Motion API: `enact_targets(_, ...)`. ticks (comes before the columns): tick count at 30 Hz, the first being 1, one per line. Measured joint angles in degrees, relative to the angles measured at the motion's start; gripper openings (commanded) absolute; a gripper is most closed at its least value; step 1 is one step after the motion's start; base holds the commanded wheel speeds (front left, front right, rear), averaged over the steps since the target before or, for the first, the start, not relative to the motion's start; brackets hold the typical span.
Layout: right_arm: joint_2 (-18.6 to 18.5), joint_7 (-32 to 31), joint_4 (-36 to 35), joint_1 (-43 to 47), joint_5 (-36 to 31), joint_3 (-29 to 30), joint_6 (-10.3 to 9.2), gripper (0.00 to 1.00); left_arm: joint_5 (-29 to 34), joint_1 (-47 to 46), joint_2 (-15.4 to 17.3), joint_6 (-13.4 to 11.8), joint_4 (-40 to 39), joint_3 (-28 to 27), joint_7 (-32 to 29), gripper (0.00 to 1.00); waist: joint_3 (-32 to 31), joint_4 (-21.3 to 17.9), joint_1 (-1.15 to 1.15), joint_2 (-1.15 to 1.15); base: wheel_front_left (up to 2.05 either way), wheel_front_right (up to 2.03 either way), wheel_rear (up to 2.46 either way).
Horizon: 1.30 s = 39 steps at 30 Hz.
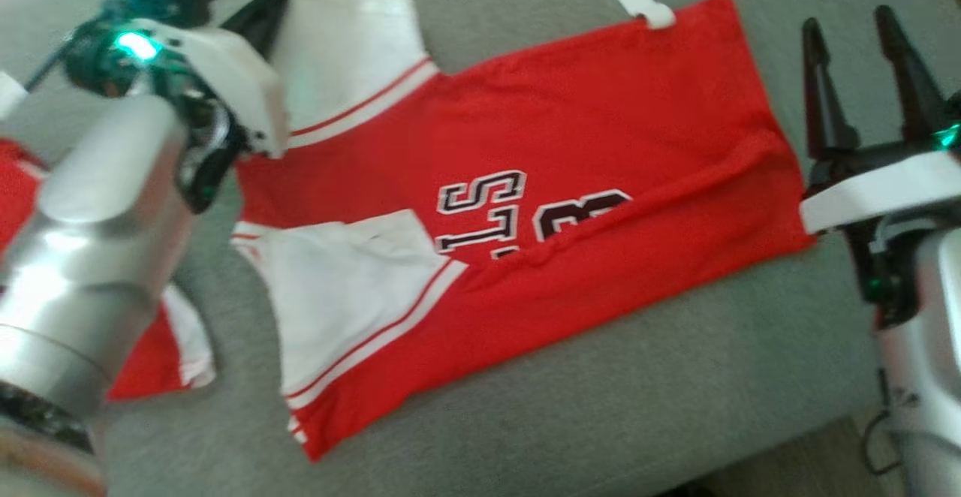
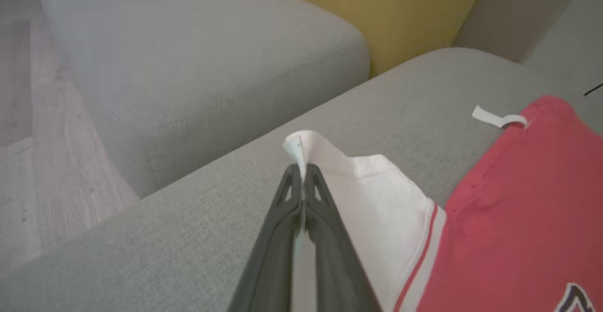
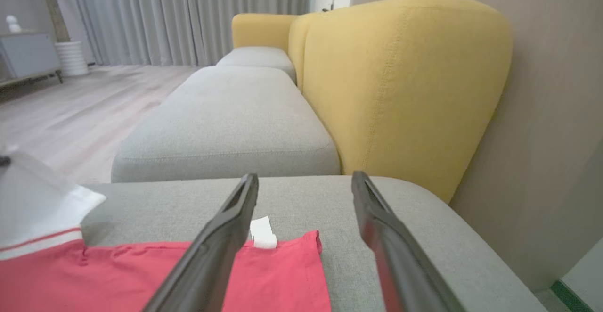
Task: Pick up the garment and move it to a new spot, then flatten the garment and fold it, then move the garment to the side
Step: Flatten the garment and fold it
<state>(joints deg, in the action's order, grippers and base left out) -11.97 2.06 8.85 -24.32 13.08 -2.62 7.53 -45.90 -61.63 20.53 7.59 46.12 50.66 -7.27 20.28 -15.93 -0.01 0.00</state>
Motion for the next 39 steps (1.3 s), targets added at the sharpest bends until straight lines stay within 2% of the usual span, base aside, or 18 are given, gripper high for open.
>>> enact_targets(7, -6.5, -9.6, 4.9, -2.7, 1.7, -0.5, 0.0, 1.0, 1.1, 2.3, -2.9, 0.0, -6.4, 1.7, 7.5, 0.0, -2.9, 6.6, 0.0, 0.0, 0.0, 0.0, 0.0)
enact_targets(11, -9.2, -16.9, 10.5, -3.8, 4.0, -1.0, 0.0, 1.0, 1.1, 5.8, -2.8, 0.0, -11.9, 3.2, 7.8, 0.0, -4.1, 10.2, 0.0, 0.0, 0.0, 0.0, 0.0)
enact_targets(14, -11.1, -19.6, 15.3, -4.9, 3.9, -0.7, 0.0, 1.0, 0.9, 8.0, -2.5, -0.4, -16.7, 4.0, 6.7, 0.0, -4.5, 12.7, 0.0, 0.0, 0.0, 0.0, 0.0)
enact_targets(20, -12.1, -20.8, 25.1, -10.7, 2.5, 1.7, 0.0, 1.0, 0.8, 10.6, -0.9, -2.8, -26.3, 5.7, 4.2, 0.0, -4.2, 16.5, 0.0, 0.0, 0.0, 0.0, 0.0)
enact_targets(27, -12.1, -21.3, 34.1, -15.9, -1.8, 5.3, 0.0, 1.0, 0.8, 11.6, 0.4, -4.9, -34.0, 6.7, 1.7, 0.0, -1.8, 18.4, 0.01, 0.0, 0.0, 0.0, 0.0)
enact_targets(34, -11.8, -20.5, 41.5, -20.5, -6.2, 8.3, 0.0, 1.0, 1.1, 11.6, 1.5, -6.5, -38.1, 6.7, 0.7, 0.0, 1.5, 19.8, 0.02, 0.0, 0.0, 0.0, 0.0)
enact_targets(39, -11.5, -19.2, 45.2, -23.3, -8.3, 8.8, 0.0, 1.0, 1.1, 11.3, 1.7, -6.8, -39.4, 6.5, 0.2, 0.0, 3.2, 20.1, 0.02, 0.0, 0.0, 0.0, 0.0)
